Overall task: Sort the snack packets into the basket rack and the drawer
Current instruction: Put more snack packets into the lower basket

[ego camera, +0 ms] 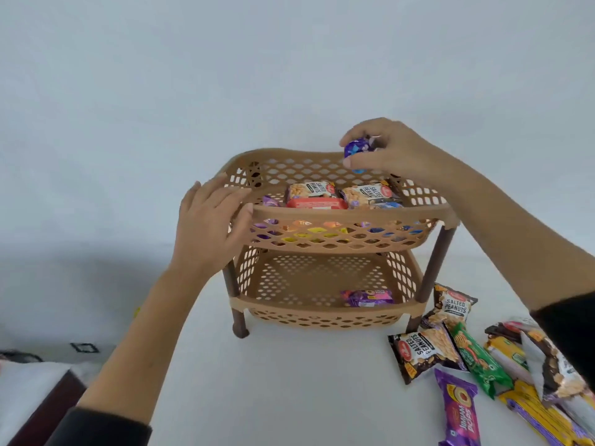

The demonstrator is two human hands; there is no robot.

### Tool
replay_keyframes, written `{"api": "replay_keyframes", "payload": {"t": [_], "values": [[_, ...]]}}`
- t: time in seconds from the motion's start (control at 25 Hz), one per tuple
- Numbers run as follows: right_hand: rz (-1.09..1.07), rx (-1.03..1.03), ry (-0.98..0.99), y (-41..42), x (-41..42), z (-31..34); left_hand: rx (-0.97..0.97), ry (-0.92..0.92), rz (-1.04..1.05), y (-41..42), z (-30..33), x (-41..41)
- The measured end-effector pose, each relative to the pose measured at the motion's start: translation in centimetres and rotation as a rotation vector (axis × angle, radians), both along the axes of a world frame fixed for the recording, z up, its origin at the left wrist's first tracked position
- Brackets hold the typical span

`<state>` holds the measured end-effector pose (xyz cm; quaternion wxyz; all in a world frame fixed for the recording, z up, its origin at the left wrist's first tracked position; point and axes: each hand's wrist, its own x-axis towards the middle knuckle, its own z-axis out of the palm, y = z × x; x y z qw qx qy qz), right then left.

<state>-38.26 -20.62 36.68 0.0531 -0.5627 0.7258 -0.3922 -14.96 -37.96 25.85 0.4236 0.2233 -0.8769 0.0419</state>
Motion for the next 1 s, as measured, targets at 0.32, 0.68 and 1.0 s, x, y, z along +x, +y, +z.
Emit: {"api": "replay_keyframes", "payload": {"t": [0.32,0.68,1.0], "values": [[0.122,0.471,0.29,-18.2,-0.2,-2.5,0.068,0.044,-0.295,-3.8,-0.2,0.0],[0.277,0.676,0.547,-24.8,-0.8,-5.1,0.093,0.207,-0.327,-4.4,-2.3,-1.1],[0.348,0.685,0.567,-24.5,-1.4,-4.7,0.105,0.233,-0.32,-4.2,-2.4,-1.2]]}}
